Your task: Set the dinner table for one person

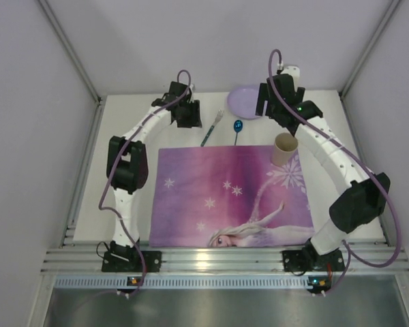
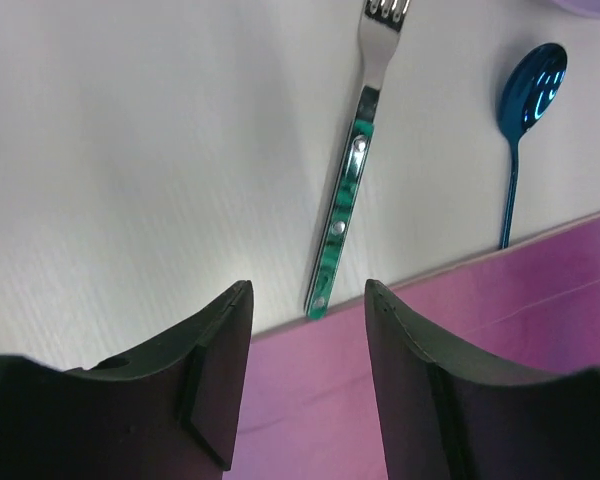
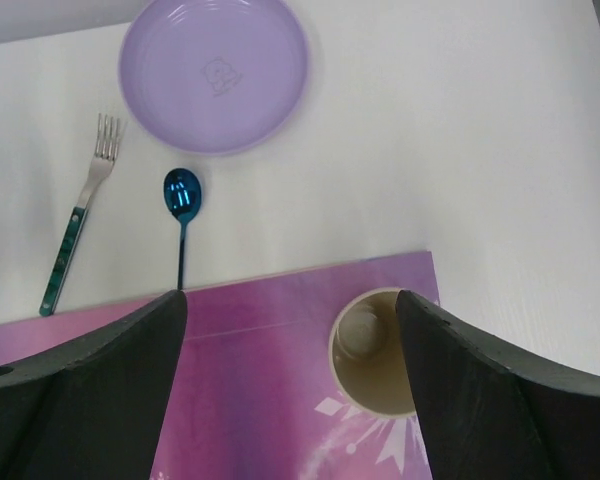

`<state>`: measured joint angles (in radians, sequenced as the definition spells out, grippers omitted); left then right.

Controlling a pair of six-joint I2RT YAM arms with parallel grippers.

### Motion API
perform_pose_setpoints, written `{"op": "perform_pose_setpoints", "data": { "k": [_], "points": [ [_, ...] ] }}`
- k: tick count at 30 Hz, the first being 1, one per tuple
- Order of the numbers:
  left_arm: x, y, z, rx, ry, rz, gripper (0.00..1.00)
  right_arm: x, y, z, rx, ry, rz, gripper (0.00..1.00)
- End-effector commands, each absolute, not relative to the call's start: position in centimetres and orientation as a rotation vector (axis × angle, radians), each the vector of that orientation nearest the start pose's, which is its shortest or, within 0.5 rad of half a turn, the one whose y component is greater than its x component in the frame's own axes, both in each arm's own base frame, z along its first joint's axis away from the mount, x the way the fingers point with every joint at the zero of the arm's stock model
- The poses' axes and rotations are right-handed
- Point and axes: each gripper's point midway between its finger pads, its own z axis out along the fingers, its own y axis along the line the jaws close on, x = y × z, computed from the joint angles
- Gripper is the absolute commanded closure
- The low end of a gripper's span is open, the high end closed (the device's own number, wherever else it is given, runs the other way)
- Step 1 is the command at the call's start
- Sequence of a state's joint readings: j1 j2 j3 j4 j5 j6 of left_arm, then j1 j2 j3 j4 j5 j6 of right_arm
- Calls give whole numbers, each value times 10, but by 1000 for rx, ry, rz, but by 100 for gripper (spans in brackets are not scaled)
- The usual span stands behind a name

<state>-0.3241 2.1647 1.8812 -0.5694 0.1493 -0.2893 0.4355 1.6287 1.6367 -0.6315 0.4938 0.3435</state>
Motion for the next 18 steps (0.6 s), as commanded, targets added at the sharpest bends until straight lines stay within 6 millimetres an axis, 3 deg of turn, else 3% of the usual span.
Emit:
{"op": "perform_pose_setpoints", "data": {
  "k": [1, 3, 4, 6, 11, 16, 18],
  "points": [
    [525, -240, 97, 233, 2443, -529, 46, 407, 123, 302, 150, 2086, -39, 14],
    [534, -247, 98, 241, 2435, -534, 45, 397, 118, 306, 154, 2081, -32, 15],
    [536, -250, 83, 245, 2454, -526, 45, 391, 116, 298, 146, 2099, -45, 15],
    [544, -258, 82, 258, 2433, -528, 43, 383, 111, 297, 146, 2103, -51, 15],
    [546, -275, 59, 304, 2440, -484, 42, 371, 103, 282, 139, 2136, -70, 15],
    [529, -270, 14, 393, 2519, -259, 42, 373, 102, 278, 137, 2144, -63, 15],
    [524, -250, -2, 392, 2548, -93, 44, 375, 102, 277, 137, 2146, -60, 15]
  ]
}}
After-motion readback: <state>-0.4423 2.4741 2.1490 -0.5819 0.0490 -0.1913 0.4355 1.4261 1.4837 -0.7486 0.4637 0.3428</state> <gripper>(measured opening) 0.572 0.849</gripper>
